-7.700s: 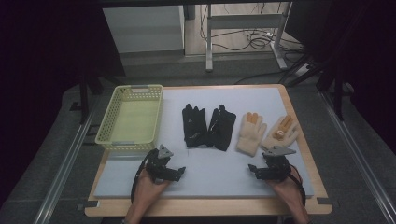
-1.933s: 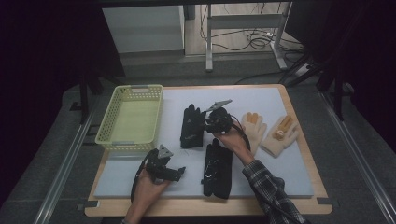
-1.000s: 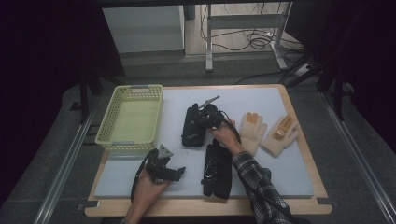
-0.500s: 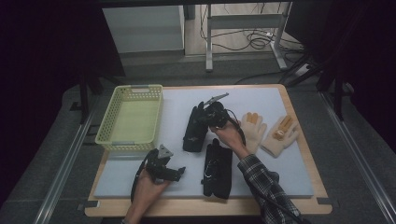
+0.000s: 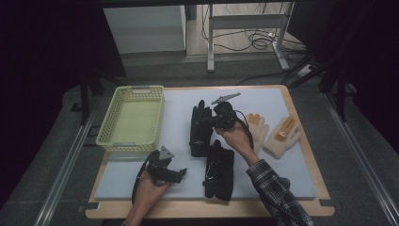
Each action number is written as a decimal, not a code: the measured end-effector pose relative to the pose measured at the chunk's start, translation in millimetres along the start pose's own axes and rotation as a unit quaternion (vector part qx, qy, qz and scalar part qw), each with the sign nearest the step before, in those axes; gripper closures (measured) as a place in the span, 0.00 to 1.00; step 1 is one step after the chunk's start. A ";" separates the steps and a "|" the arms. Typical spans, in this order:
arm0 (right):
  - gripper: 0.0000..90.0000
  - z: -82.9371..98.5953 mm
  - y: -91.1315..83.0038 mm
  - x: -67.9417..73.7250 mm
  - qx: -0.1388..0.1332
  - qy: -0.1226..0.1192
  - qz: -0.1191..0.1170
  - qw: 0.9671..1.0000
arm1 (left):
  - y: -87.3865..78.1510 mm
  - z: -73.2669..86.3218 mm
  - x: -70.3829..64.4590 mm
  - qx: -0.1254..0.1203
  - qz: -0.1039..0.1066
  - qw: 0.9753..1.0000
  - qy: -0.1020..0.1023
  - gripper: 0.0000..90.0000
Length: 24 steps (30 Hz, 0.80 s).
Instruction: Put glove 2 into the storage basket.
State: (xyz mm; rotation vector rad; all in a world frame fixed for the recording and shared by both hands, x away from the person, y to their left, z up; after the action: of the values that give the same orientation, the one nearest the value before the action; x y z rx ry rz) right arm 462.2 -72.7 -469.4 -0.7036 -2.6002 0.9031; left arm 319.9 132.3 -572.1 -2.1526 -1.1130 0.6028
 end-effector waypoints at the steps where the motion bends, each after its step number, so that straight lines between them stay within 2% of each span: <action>1: 0.98 -0.4 -2.9 2.1 -0.001 0.000 -0.001 1.000 | 0.0 0.0 0.0 0.000 0.000 1.000 0.000 0.04; 11: 0.98 5.9 -39.2 27.7 -0.011 0.002 -0.009 1.000 | -0.1 -0.1 0.1 0.000 0.000 1.000 0.001 0.04; 17: 0.98 23.6 -62.8 43.0 -0.014 0.007 -0.012 1.000 | 0.0 -0.2 -0.1 0.000 -0.001 1.000 0.000 0.04; 24: 0.98 51.7 -87.4 66.4 -0.022 0.019 -0.031 0.999 | -0.1 -0.2 -0.2 0.000 0.000 1.000 -0.002 0.04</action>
State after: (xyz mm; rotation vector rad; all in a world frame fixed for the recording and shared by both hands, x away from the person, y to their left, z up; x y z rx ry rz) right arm 354.3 -122.4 -444.7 -0.6412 -2.6007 0.8097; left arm 319.8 132.0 -571.9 -2.1526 -1.1149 0.6066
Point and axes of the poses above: each handheld gripper's, and its own axes: y roughly forward along the jaws, z roughly out of its underside, x roughly to its left, the point moved 3 cm from there along y, roughly forward along the jaws, and after that the axes turned 5 degrees about -y, right-handed, at the moved point
